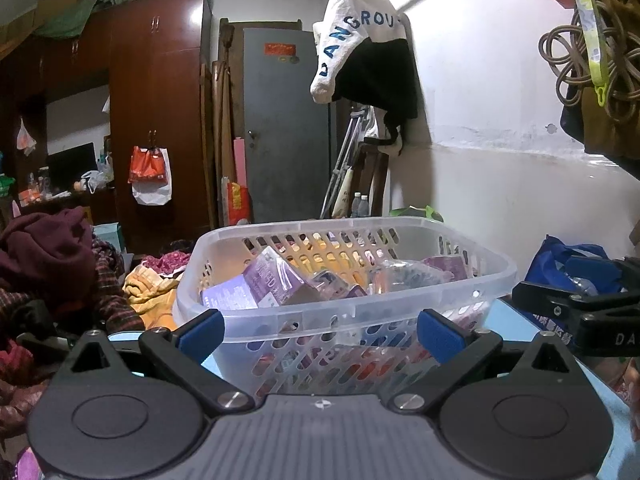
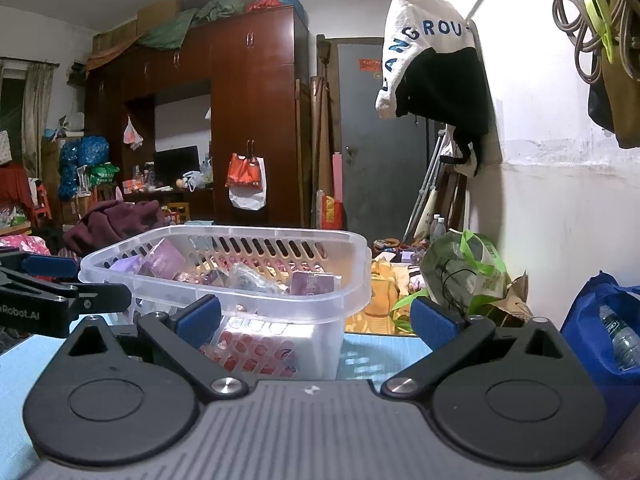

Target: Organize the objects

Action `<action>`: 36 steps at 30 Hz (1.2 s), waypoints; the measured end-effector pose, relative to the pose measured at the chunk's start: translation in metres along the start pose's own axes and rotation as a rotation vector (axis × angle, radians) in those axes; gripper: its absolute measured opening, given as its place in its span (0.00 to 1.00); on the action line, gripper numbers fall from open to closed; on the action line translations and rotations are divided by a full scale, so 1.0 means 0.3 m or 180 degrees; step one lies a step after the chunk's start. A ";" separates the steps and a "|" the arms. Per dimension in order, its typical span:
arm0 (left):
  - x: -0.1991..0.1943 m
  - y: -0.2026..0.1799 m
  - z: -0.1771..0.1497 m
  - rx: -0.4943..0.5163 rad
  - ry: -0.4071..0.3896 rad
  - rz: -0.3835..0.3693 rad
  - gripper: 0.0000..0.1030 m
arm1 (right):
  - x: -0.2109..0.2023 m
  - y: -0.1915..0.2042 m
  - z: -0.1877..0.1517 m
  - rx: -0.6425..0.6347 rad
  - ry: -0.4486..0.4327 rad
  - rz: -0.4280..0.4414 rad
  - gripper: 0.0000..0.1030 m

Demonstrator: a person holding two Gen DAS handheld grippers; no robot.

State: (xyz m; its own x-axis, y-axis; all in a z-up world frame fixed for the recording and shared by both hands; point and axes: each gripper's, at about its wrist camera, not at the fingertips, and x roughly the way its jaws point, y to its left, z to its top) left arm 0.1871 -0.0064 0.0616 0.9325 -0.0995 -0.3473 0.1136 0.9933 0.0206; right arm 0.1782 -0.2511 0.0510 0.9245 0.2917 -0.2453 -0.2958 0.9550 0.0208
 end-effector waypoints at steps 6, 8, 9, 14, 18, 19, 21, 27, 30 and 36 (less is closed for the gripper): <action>-0.004 0.002 -0.001 -0.0019 0.0013 0.0001 1.00 | -0.001 0.002 -0.001 -0.0013 0.0005 0.0010 1.00; -0.005 0.003 -0.002 -0.0027 0.0018 0.0002 1.00 | -0.004 0.001 0.000 -0.0013 0.0004 0.0010 1.00; -0.006 0.003 -0.001 -0.0031 0.0017 -0.0001 1.00 | -0.002 0.002 -0.001 -0.0009 0.0003 0.0009 1.00; -0.004 0.002 0.000 -0.0043 0.0024 0.0006 1.00 | -0.006 -0.002 -0.001 0.0010 0.0006 0.0037 1.00; -0.003 0.003 -0.001 -0.0079 0.0026 -0.0032 1.00 | -0.007 0.000 0.001 -0.0008 0.0016 0.0027 1.00; -0.003 0.005 -0.001 -0.0092 0.0039 -0.0075 1.00 | -0.007 0.001 0.002 -0.0013 0.0020 0.0027 1.00; -0.001 0.006 0.000 -0.0106 0.0043 -0.0089 1.00 | -0.006 0.003 0.002 -0.0011 0.0032 0.0030 1.00; -0.001 0.000 -0.002 -0.0069 0.0048 -0.0081 1.00 | -0.007 0.009 0.006 -0.0029 0.0028 0.0050 1.00; 0.003 -0.005 -0.004 -0.0059 0.0056 -0.0090 1.00 | -0.007 0.008 0.006 -0.0031 0.0031 0.0046 1.00; 0.016 -0.013 -0.014 -0.0053 0.0088 -0.0097 1.00 | -0.006 -0.004 0.006 0.0015 0.0048 0.0040 1.00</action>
State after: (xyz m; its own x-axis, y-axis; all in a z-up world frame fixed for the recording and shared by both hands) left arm 0.1896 -0.0106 0.0558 0.9188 -0.1281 -0.3734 0.1358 0.9907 -0.0058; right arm 0.1772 -0.2526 0.0532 0.9170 0.3030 -0.2596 -0.3064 0.9515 0.0284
